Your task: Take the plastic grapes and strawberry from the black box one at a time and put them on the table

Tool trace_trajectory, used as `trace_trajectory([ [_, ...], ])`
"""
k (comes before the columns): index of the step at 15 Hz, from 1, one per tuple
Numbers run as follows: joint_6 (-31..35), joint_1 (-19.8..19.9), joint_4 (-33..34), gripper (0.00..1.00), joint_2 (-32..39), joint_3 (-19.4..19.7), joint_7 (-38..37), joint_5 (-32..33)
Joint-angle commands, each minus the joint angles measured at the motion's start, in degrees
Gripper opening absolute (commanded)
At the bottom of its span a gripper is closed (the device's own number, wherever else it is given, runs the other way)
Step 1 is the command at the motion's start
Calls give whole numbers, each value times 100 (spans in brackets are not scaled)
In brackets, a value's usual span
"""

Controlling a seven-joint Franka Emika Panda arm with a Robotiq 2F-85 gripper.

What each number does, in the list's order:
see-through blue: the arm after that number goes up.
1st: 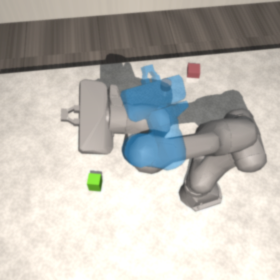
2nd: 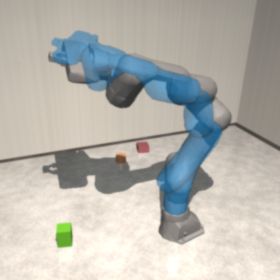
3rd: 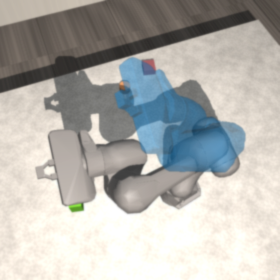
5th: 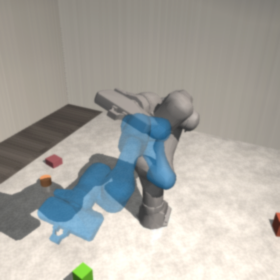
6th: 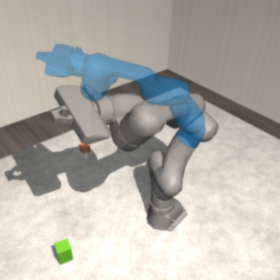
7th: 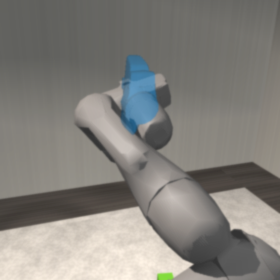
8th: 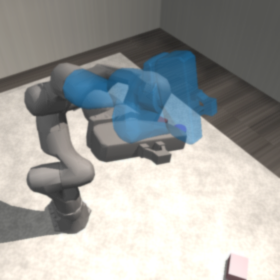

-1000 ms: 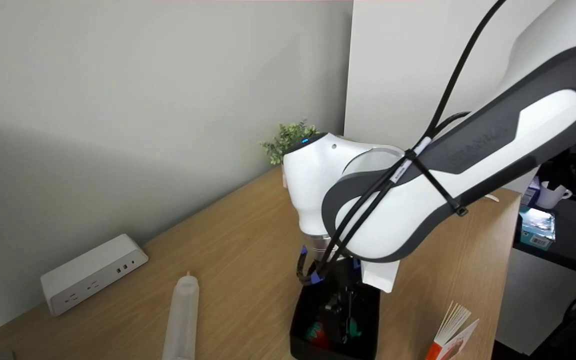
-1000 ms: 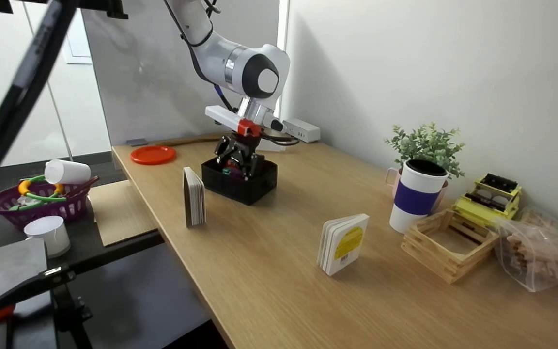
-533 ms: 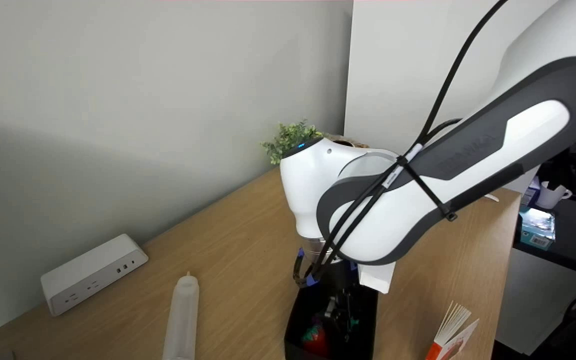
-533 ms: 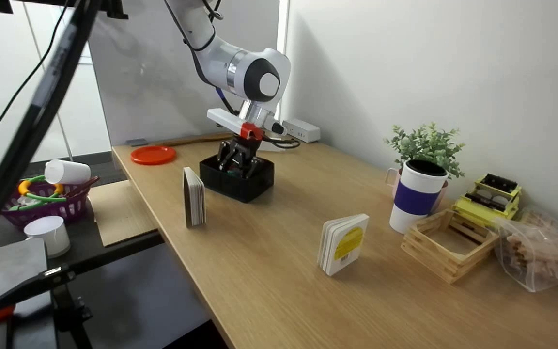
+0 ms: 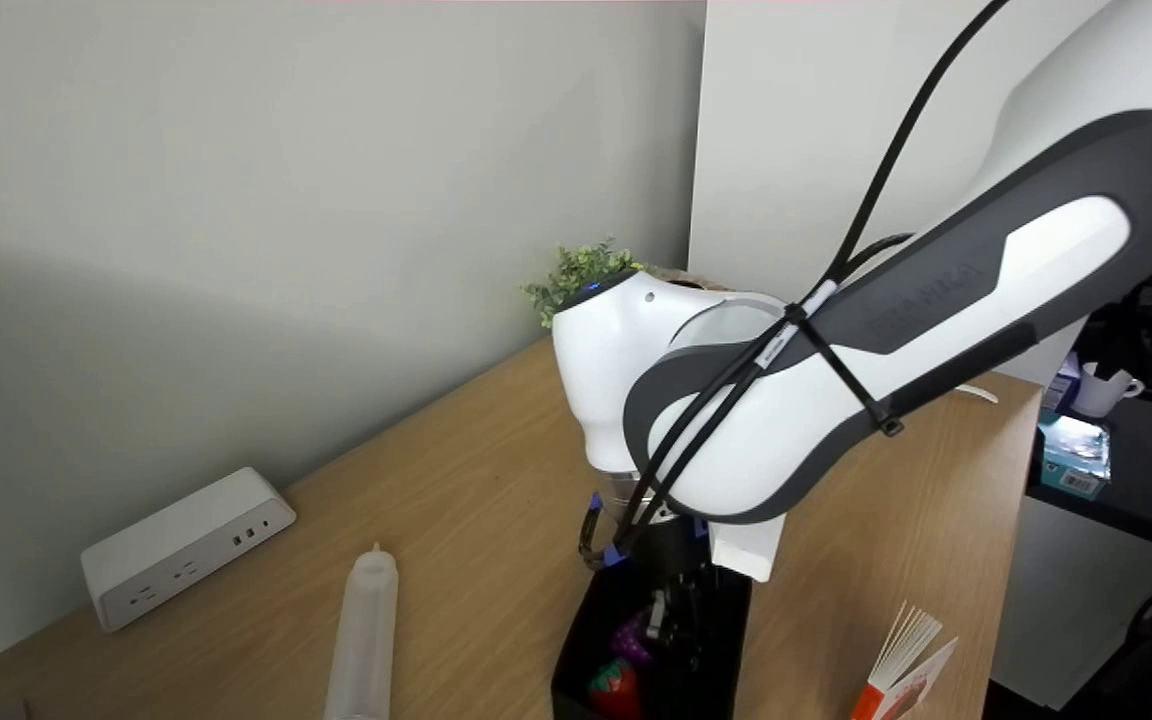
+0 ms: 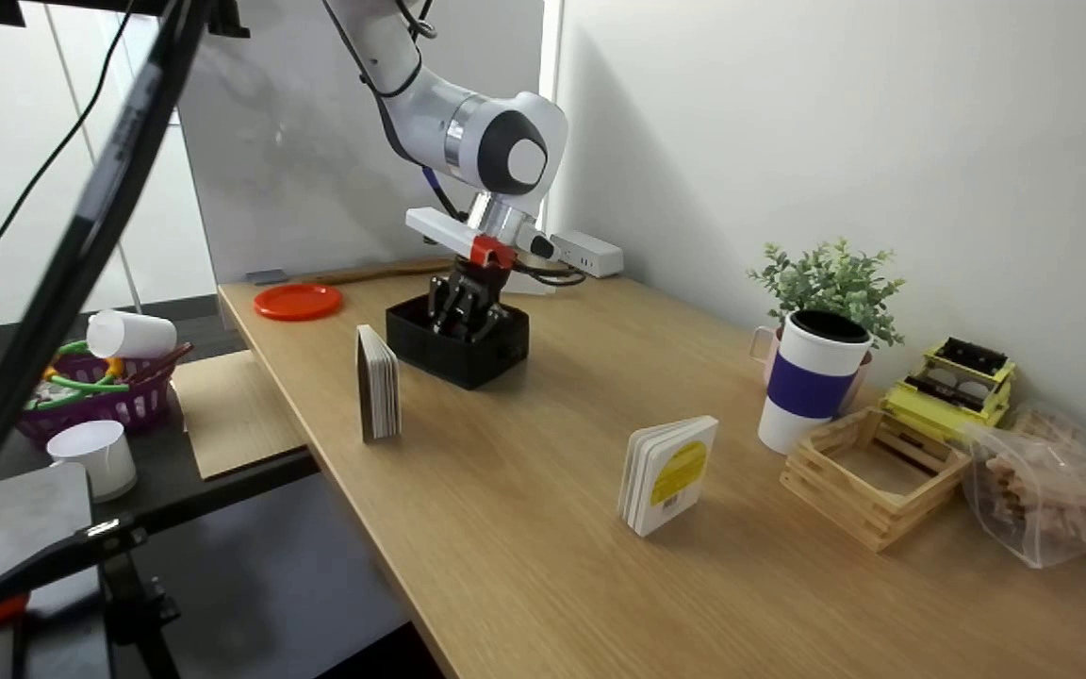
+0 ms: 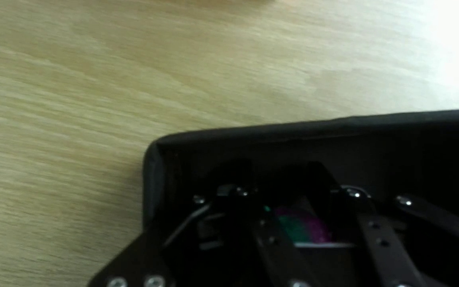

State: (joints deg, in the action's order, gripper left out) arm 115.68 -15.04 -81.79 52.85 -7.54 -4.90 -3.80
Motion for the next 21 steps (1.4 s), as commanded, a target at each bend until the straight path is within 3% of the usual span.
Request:
trace_trajectory([
  [1,-133,5,165,12,117,-41,50,27],
  [21,-48,-640,-175,12,-487,209,-1117,745],
])
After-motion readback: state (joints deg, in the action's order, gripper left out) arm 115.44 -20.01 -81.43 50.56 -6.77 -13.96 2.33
